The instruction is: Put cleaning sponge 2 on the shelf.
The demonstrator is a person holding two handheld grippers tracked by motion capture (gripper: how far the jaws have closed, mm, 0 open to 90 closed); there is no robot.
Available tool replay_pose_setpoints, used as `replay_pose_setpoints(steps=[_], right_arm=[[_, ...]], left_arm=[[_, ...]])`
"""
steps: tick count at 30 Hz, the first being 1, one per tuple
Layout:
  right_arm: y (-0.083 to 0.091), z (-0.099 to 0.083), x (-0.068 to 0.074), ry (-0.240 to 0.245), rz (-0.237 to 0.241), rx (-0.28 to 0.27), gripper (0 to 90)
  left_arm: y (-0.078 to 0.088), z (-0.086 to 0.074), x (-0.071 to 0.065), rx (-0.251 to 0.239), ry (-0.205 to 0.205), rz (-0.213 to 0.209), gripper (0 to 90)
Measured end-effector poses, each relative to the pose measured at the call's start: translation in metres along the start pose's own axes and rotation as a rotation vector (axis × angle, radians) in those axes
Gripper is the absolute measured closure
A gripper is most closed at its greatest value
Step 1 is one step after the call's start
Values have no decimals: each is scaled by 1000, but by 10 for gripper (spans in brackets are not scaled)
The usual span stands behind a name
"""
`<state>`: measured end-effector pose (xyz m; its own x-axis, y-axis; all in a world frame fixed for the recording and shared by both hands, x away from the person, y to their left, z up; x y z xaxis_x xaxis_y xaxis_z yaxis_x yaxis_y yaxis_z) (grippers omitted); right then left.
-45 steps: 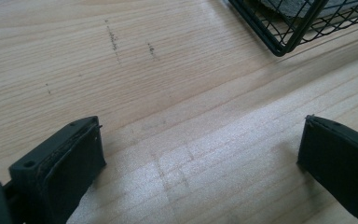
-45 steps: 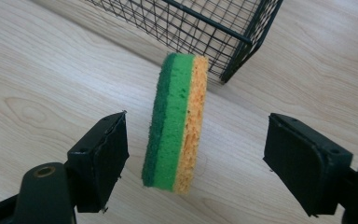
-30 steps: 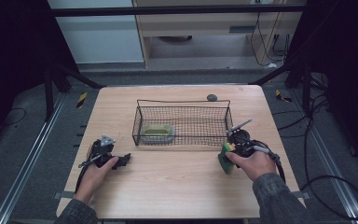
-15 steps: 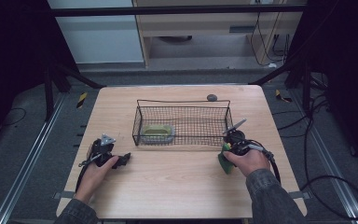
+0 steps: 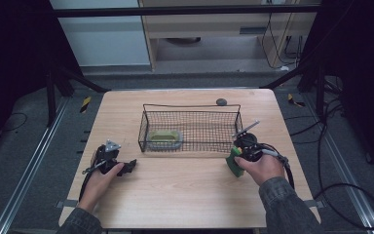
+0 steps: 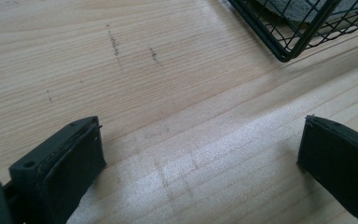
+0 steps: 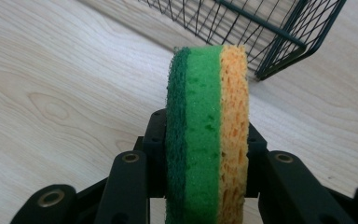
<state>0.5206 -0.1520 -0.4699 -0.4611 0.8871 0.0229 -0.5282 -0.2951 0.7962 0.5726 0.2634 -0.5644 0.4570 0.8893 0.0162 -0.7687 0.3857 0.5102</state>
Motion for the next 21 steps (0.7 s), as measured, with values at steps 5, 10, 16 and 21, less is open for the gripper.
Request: replay_pose_setpoints(steps=[5,10,16,21], right_arm=[[14,9,-2,-3,3,-35,647],[28,16,-6,0,-2,-50,647],[45,26,-10,5,5,-73,647],[63,38,-8,20,15,-99,647]], left_arm=[[-1,0,0,-1,2,2,0],[-1,0,0,-1,1,2,0],[-1,0,0,-1,-1,3,0],[-1,0,1,-1,-3,2,0]])
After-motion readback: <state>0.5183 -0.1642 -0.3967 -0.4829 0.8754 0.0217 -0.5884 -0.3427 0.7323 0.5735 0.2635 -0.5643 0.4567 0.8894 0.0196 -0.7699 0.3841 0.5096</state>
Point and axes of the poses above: each handheld gripper's, and its own axes: y roughly backward along the jaws, z roughly out of its top, x roughly to its left, the point moved 8 cm from there along -y, roughly forward along the jaws, and after that the axes turned 14 degrees about -x, right-handed, at the moved point
